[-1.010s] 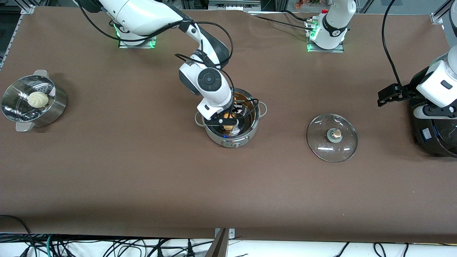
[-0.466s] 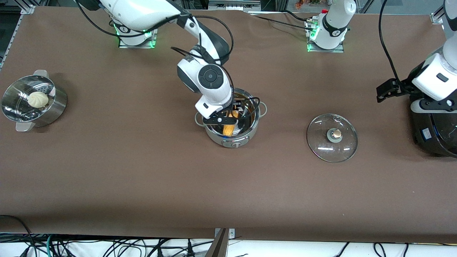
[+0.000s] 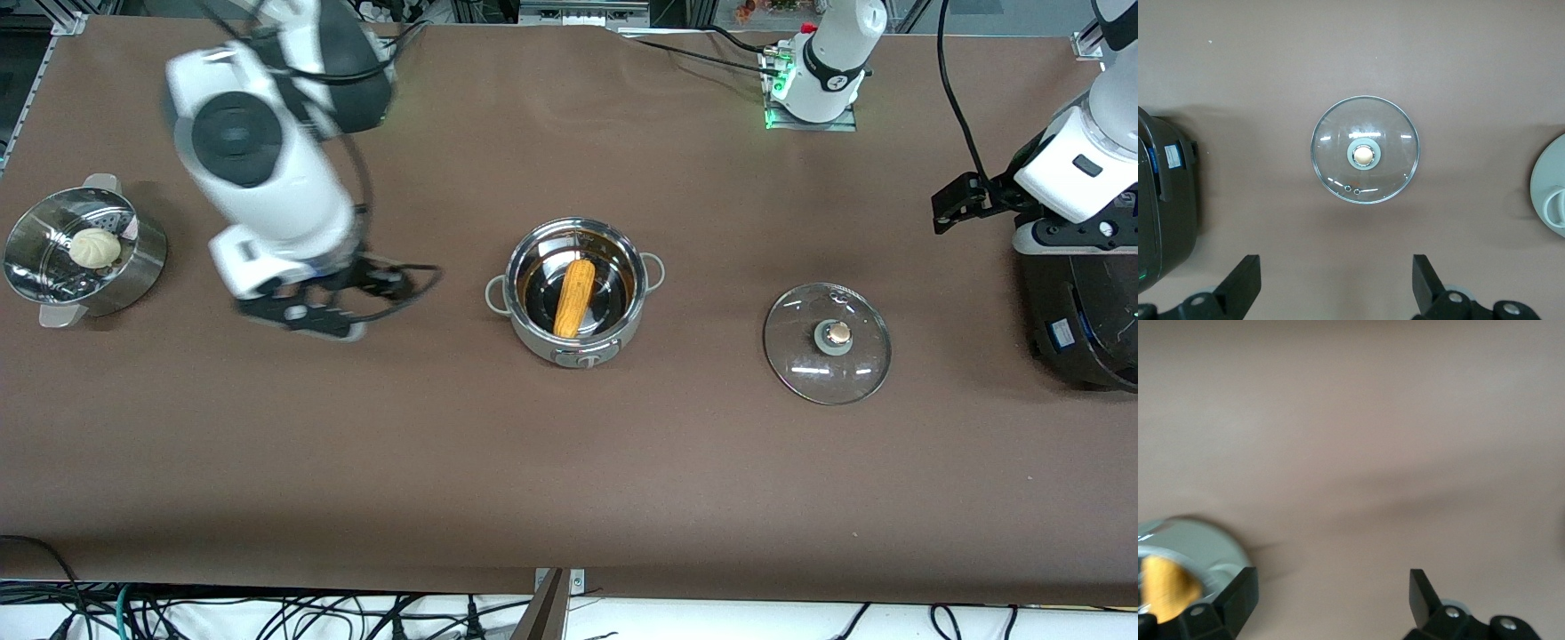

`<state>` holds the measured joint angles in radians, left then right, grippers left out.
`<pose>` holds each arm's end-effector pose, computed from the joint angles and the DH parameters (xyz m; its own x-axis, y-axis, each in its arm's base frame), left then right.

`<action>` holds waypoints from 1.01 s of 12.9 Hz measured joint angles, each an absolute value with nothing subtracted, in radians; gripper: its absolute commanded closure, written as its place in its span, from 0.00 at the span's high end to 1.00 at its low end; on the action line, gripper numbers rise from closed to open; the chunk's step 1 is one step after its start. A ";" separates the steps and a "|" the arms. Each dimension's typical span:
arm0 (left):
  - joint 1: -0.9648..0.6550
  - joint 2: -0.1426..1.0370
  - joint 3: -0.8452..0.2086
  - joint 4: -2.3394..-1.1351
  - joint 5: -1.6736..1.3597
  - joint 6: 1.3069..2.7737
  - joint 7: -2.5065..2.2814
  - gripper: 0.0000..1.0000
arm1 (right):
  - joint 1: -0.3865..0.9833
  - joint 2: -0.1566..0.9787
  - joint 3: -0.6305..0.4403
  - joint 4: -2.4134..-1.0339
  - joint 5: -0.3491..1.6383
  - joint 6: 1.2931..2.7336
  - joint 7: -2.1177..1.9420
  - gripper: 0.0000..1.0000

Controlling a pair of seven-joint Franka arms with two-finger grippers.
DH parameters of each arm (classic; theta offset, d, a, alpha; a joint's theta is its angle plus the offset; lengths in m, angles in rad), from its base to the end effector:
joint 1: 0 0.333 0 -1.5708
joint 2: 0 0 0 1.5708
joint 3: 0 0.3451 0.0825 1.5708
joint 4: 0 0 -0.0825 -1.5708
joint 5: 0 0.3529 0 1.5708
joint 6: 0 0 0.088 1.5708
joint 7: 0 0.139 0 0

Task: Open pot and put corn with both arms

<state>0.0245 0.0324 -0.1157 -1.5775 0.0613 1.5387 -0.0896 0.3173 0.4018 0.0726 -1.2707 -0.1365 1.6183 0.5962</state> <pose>0.5260 -0.0384 0.5993 0.9979 0.0002 -0.0654 -0.0040 -0.9980 -0.0636 0.6121 0.2219 0.5223 0.9799 -0.1989 0.0160 -0.1994 -0.9727 0.1187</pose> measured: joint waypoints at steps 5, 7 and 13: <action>0.025 0.031 -0.113 -1.579 0.061 1.536 -0.090 1.00 | 0.066 0.264 -0.060 -1.350 0.000 1.623 0.307 1.00; 0.024 0.031 -0.113 -1.579 0.061 1.536 -0.090 1.00 | 0.014 0.146 -0.056 -1.442 0.009 1.622 0.288 1.00; 0.023 0.031 -0.113 -1.579 0.061 1.536 -0.090 1.00 | -0.038 0.054 0.033 -1.560 -0.038 1.610 0.240 1.00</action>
